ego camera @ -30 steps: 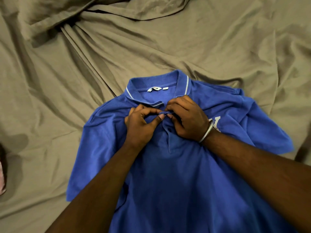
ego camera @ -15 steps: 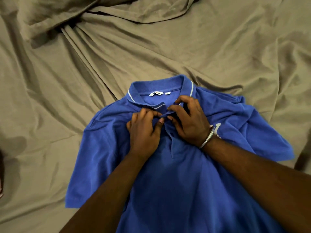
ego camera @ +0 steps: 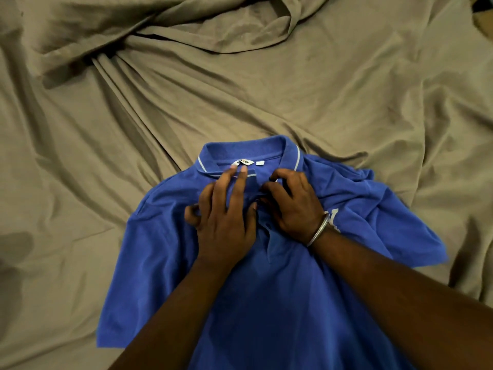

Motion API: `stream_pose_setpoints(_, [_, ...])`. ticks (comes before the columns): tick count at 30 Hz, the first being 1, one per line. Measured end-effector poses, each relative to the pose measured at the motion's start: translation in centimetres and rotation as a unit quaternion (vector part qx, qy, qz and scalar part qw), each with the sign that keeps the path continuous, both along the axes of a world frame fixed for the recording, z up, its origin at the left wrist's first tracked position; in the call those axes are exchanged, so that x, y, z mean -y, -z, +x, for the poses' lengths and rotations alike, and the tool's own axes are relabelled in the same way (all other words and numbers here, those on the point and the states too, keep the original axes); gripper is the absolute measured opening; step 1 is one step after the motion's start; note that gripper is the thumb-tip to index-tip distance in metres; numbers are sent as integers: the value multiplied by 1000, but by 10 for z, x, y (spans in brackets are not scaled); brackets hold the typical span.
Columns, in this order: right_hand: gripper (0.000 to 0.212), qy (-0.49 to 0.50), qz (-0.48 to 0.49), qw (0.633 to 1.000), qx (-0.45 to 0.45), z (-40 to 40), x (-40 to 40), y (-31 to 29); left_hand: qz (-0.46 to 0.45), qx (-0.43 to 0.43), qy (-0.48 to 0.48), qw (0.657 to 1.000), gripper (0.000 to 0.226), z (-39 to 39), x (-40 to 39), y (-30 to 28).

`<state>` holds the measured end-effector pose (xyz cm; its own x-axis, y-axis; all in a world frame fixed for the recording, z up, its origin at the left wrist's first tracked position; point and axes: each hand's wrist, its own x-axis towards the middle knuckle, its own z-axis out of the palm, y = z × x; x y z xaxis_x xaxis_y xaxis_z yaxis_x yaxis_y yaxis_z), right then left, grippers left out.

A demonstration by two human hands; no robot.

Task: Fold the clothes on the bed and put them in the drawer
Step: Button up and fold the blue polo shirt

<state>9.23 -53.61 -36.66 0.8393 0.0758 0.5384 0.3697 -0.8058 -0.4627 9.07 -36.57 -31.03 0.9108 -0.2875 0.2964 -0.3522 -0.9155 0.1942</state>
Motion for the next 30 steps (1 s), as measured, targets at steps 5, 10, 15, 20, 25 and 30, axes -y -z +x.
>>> stream_pose_setpoints(5, [18,5,17,1000,4,0,-1,2,-4,-3,47,999,56,17,-20,2])
stream_pose_setpoints(10, [16,1,32,999,7,1,-1,-1,-65,48,48,996,18,8,-29,14])
stream_pose_setpoints(15, [12,-35,57,998,10,1,2,-18,-48,64,61,995,30,12,-34,40])
stream_pose_setpoints(20, [7,-73,73,994,-19,-2,9,-51,-51,22,54,997,33,12,-34,48])
stream_pose_setpoints(25, [11,-81,-77,993,-30,2,10,-58,-55,19,52,997,41,12,-34,50])
stream_pose_setpoints(30, [11,-148,-115,978,-93,3,3,-71,-115,3,16,993,19,11,-34,52])
